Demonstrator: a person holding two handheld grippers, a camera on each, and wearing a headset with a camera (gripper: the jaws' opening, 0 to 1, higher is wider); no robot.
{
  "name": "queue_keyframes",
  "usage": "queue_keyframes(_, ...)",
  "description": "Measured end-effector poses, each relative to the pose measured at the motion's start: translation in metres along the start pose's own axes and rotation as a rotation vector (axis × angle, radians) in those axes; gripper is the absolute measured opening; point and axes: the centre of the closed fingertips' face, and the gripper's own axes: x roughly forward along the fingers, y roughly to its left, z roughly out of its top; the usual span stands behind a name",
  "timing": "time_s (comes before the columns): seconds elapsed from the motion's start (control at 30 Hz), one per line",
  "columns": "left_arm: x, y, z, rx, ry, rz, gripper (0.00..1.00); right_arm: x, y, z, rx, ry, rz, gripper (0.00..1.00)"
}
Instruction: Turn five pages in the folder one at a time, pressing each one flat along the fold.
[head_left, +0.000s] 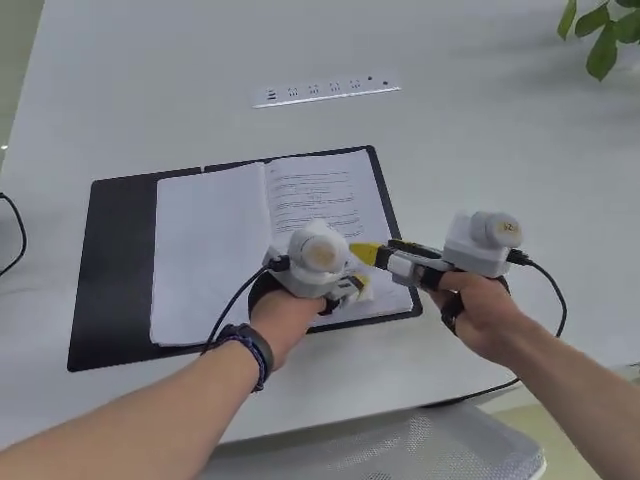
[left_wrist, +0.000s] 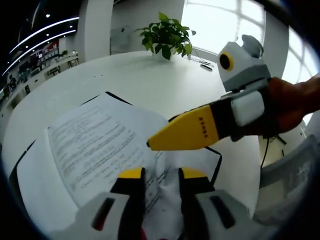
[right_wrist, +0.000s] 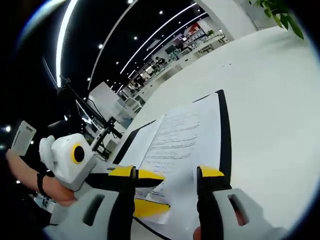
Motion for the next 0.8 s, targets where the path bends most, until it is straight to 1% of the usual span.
queue_keyframes(0.1,-0.004,-0.004,-0.003,-0.013,0.002,-0.008,0.30,-0.005,-0.001,-0.005,0.012,0.001,-0.003,0.44)
queue_keyframes(0.27,-0.013,-0.009,-0.010,-0.017,0.019,-0.024,0.38,-0.017,-0.007,-0.010,0.039,-0.013,-0.015,0.28)
queue_keyframes(0.33,-0.017,-0.011,-0.011,-0.069,0.007,-0.022,0.41,-0.022,-0.005,-0.013,0.052,-0.017,-0.014,0.21)
queue_keyframes(0.4,-0.020,-0.013,-0.013,-0.068,0.005,-0.022,0.44,-0.024,-0.004,-0.015,0.055,-0.023,-0.016,0.17)
queue_keyframes(0.47,-0.022,-0.015,-0.014,-0.069,0.005,-0.022,0.47,-0.025,-0.005,-0.017,0.064,-0.024,-0.022,0.14)
queue_keyframes(0.53,-0.027,-0.019,-0.014,-0.077,0.004,-0.028,0.49,-0.027,-0.006,-0.020,0.073,-0.021,-0.037,0.11)
queue_keyframes(0.6,-0.032,-0.022,-0.013,-0.071,-0.005,-0.027,0.52,-0.029,-0.004,-0.020,0.069,-0.038,-0.039,0.07)
queue_keyframes(0.67,-0.037,-0.022,-0.012,-0.072,-0.017,-0.015,0.53,-0.030,-0.004,-0.020,0.074,-0.043,-0.054,0.02)
queue_keyframes(0.8,-0.047,-0.015,-0.011,-0.093,-0.027,0.021,0.57,-0.029,0.000,-0.017,0.105,-0.063,-0.049,0.00)
